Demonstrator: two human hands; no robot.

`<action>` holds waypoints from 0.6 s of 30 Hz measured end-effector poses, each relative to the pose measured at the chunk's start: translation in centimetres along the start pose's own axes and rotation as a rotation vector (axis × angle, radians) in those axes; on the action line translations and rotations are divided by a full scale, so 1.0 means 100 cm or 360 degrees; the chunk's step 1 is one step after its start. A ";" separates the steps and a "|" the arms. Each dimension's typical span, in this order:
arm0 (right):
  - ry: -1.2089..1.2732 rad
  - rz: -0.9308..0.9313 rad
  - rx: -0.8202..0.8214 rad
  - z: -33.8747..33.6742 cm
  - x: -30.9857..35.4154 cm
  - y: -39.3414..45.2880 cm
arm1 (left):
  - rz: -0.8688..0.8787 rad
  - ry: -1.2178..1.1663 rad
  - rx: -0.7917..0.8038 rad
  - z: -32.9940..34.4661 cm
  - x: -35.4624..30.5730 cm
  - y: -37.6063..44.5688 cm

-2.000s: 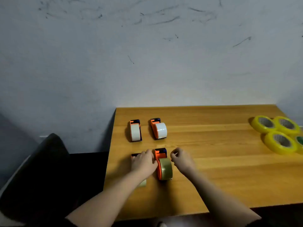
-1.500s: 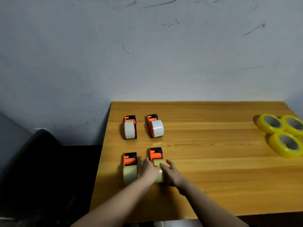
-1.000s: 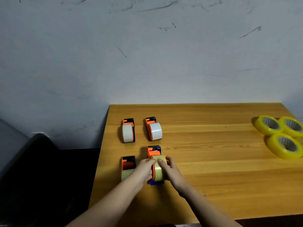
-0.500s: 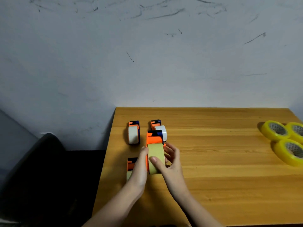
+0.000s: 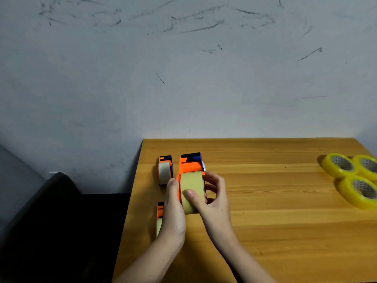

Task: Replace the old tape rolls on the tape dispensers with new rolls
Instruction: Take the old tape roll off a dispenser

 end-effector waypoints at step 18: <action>-0.0025 -0.0091 -0.0062 -0.015 0.018 0.014 | 0.0137 0.0068 0.0021 0.006 -0.020 0.004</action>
Point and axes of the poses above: each hand's wrist, its own y-axis towards the middle knuckle, its own z-axis out of the palm, x = y × z, the point moved 8 cm from there along y, towards the middle knuckle, and after that the axes turned 6 degrees about x, right-handed, at the moved point
